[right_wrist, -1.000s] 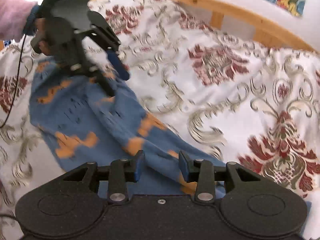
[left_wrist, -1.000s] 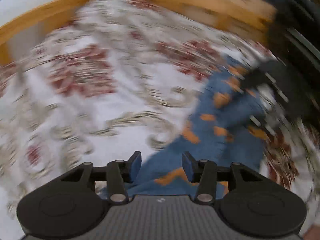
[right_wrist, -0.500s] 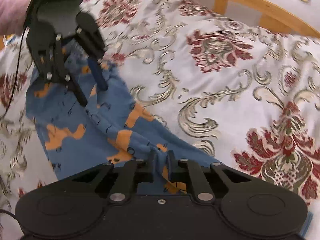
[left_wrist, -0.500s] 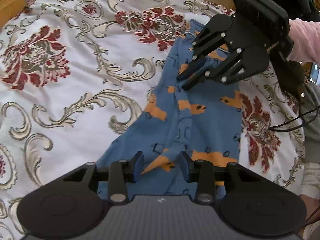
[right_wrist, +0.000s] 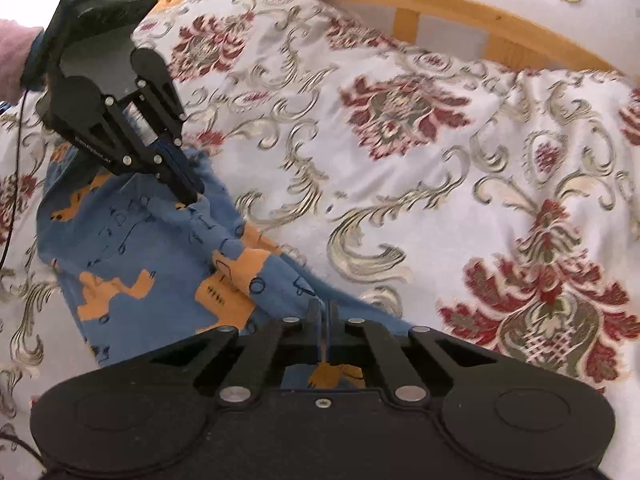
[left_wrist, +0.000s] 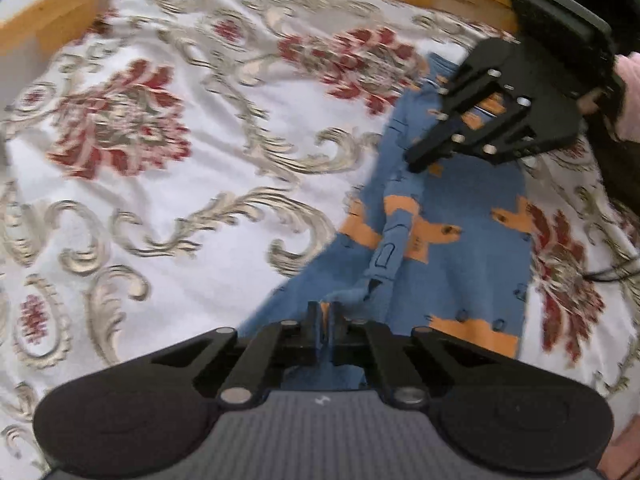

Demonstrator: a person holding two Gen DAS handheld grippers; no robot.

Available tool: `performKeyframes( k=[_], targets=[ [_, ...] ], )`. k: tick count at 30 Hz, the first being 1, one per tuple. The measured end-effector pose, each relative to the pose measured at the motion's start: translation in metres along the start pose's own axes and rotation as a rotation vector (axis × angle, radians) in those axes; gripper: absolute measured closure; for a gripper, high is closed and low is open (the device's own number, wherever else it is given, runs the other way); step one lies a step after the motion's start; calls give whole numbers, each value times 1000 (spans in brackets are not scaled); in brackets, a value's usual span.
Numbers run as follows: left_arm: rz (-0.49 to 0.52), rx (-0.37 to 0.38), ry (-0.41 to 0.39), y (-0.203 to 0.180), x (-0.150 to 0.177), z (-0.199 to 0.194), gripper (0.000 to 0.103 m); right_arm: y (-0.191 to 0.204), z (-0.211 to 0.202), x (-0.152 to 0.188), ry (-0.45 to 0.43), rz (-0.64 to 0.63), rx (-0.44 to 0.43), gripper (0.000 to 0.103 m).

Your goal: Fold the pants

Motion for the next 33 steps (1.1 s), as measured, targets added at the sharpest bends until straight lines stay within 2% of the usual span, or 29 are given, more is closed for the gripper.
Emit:
performKeyframes(
  k=[3, 5, 7, 8, 10, 12, 13, 14, 18, 21, 25, 30, 31, 33],
  targets=[
    [-41, -109, -51, 4, 1, -6, 101, 2, 1, -2, -28, -12, 66, 103],
    [-73, -194, -77, 5, 1, -6, 101, 6, 12, 1, -10, -5, 129, 101],
    [-96, -268, -78, 4, -1, 1, 100, 5, 19, 6, 3, 27, 154, 89],
    [-114, -308, -57, 5, -1, 7, 98, 2, 18, 8, -1, 69, 159, 87],
    [-153, -309, -36, 5, -4, 14, 97, -7, 5, 12, -30, 143, 167, 75],
    [-171, -293, -62, 4, -6, 8, 84, -11, -9, 17, -58, 134, 246, 71],
    [-184, -277, -84, 3, -7, 2, 66, -13, -12, 20, -57, 119, 306, 71],
    [-191, -273, -103, 2, -7, -2, 53, -18, -12, 24, -38, 118, 353, 71],
    [-179, -306, -141, -10, -14, -10, 52, -47, -11, 38, 21, 212, 395, 72],
    [-143, -304, -158, -28, -19, -9, 52, -55, -22, 42, 13, 191, 423, 73],
    [-96, -223, -183, -55, -28, 0, 52, -52, -27, 40, 4, 115, 446, 73],
    [-80, -156, -213, -75, -50, 26, 52, -49, -44, 37, -22, 100, 483, 72],
    [-79, -146, -226, -76, -56, 30, 52, -51, -48, 39, -20, 117, 503, 65],
    [-84, -116, -246, -75, -72, 38, 52, -55, -62, 48, -20, 195, 559, 58]
  ],
)
Point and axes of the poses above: each gripper's, at about its wrist camera, not at the fingertips, and z roughly the way its jaws point, y to its left, x to its underside, the point moved 3 cm from there along z, roughly the way its jaws point, and after that the axes turned 10 degrees about x, right-handed, at the moved point
